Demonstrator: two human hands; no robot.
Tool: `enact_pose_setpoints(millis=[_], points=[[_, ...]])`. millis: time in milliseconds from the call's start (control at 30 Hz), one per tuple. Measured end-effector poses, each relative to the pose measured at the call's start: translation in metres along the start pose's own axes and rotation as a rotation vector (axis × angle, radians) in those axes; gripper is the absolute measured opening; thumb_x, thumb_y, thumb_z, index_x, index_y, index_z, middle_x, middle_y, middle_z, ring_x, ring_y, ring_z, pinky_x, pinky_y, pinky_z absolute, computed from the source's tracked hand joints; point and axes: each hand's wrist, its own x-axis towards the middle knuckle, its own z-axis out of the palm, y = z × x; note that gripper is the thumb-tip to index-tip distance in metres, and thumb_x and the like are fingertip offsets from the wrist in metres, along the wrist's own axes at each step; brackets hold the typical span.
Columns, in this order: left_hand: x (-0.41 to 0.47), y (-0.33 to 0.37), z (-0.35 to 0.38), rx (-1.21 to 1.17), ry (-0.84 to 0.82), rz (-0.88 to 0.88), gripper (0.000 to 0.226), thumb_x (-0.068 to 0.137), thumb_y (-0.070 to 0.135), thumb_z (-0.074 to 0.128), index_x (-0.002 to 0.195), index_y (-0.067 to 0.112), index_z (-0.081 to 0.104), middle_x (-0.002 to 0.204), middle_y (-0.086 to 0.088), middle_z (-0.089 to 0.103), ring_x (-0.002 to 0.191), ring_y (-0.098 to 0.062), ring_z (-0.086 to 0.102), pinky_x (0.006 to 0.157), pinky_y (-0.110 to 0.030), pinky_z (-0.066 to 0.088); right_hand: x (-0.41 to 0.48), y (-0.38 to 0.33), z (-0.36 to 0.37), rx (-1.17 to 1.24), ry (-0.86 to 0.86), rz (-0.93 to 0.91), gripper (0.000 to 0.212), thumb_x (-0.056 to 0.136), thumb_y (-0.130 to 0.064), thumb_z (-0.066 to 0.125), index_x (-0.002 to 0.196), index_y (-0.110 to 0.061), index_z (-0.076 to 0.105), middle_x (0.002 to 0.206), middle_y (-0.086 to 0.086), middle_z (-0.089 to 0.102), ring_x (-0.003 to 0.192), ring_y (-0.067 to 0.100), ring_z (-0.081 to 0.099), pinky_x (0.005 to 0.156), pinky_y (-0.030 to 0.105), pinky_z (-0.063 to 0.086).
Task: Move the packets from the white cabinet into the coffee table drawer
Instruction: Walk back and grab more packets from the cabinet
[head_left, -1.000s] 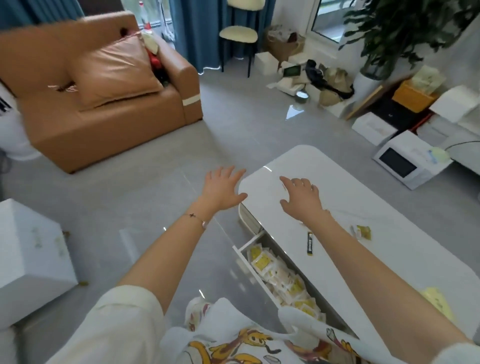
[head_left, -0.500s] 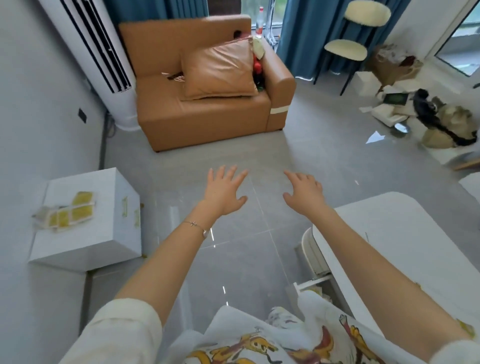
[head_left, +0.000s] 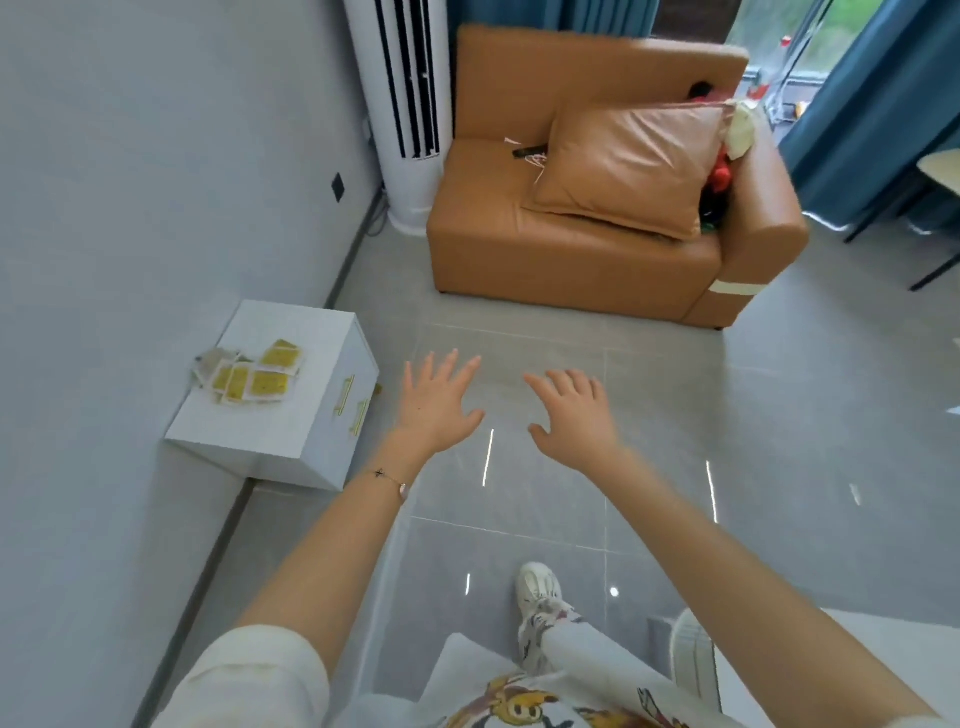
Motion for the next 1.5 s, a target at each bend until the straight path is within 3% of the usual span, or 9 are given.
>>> enact_pose_setpoints(millis=[233,533,800,1100,1333,1500], points=[[0.034,-0.039,-0.007,-0.084,0.104,-0.302,0.073,0.092,0.058,0.04,0.153,0.034,0.008,0.161,-0.001,0.006,0.147,-0.03,0.003,0.117,-0.051,0.001,0.121,-0.001,-0.025,-0.045,-0.032,-0.246,0.07,0.088,-0.038,0.056,0.15,-0.027,0.024,0.153,0.007,0.028,0.143,0.033,0.016,0.116,0.05,0.012],[0.049,-0.108,-0.005,-0.123,0.167,-0.587,0.077,0.083,0.062,0.025,0.152,0.032,0.013,0.161,0.0,0.011,0.147,-0.029,0.005,0.116,-0.051,0.002,0.229,-0.072,-0.015,-0.063,-0.101,-0.519,0.069,0.09,-0.04,0.052,0.15,-0.027,0.022,0.151,0.005,0.029,0.143,0.031,0.017,0.116,0.049,0.013],[0.108,-0.219,0.025,-0.249,0.147,-0.742,0.091,0.072,0.072,0.007,0.152,0.031,0.015,0.16,-0.002,0.014,0.147,-0.032,0.009,0.116,-0.053,0.004,0.348,-0.148,0.019,-0.129,-0.219,-0.636,0.07,0.092,-0.045,0.05,0.151,-0.029,0.016,0.157,0.007,0.019,0.146,0.031,0.009,0.119,0.049,0.008],[0.148,-0.353,0.015,-0.356,0.177,-0.961,0.093,0.07,0.078,0.011,0.151,0.034,0.017,0.161,0.001,0.013,0.147,-0.029,0.007,0.117,-0.052,0.005,0.484,-0.251,0.03,-0.127,-0.273,-0.705,0.079,0.086,-0.064,0.047,0.151,-0.033,0.014,0.157,0.005,0.023,0.146,0.029,0.012,0.119,0.046,0.007],[0.18,-0.431,0.065,-0.529,0.192,-1.238,0.097,0.067,0.084,0.014,0.151,0.037,0.012,0.161,0.005,0.009,0.148,-0.025,0.006,0.119,-0.049,0.007,0.582,-0.333,0.104,-0.059,-0.399,-0.786,0.086,0.082,-0.072,0.045,0.151,-0.035,0.011,0.157,-0.002,0.022,0.146,0.024,0.013,0.118,0.043,0.011],[0.229,-0.458,0.155,-0.75,0.005,-1.409,0.094,0.073,0.085,0.025,0.151,0.037,0.005,0.162,0.006,0.004,0.148,-0.024,0.004,0.119,-0.048,0.008,0.643,-0.379,0.215,-0.049,-0.586,-0.792,0.087,0.082,-0.073,0.045,0.152,-0.034,0.011,0.157,-0.002,0.022,0.146,0.022,0.014,0.118,0.042,0.015]])
